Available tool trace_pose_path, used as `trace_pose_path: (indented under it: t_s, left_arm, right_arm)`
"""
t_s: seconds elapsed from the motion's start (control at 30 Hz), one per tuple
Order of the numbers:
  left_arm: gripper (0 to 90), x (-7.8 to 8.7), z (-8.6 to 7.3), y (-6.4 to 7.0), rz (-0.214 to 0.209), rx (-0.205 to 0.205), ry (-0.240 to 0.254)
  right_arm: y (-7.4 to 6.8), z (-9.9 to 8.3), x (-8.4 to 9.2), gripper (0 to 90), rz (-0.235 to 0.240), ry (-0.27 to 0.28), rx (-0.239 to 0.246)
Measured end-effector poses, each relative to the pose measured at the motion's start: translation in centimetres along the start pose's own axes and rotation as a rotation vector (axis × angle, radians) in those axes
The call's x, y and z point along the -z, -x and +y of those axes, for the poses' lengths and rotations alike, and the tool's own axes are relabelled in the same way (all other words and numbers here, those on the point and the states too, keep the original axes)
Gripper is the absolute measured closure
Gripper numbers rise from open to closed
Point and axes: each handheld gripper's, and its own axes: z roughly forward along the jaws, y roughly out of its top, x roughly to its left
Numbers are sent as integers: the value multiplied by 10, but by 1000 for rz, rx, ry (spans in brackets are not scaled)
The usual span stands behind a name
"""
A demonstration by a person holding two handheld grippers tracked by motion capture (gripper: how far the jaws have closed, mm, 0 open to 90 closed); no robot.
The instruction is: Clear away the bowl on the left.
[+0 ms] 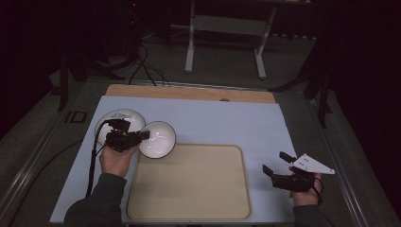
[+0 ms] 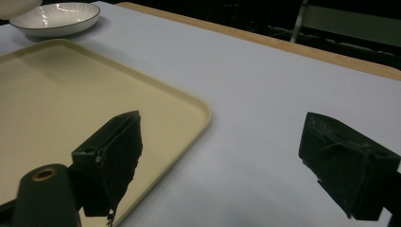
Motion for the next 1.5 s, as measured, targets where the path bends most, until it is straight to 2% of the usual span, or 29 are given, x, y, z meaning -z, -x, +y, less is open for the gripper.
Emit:
trace_pose_path:
  t_s: [1.0, 1.5]
  left_arm:
    - [821, -19, -10, 25, -43, -49, -57]
    - [821, -26, -18, 31, -52, -64, -94]
  right_arm:
    - [0, 0, 0, 138, -1, 2, 0]
    - [0, 0, 0, 139, -1, 0, 0]
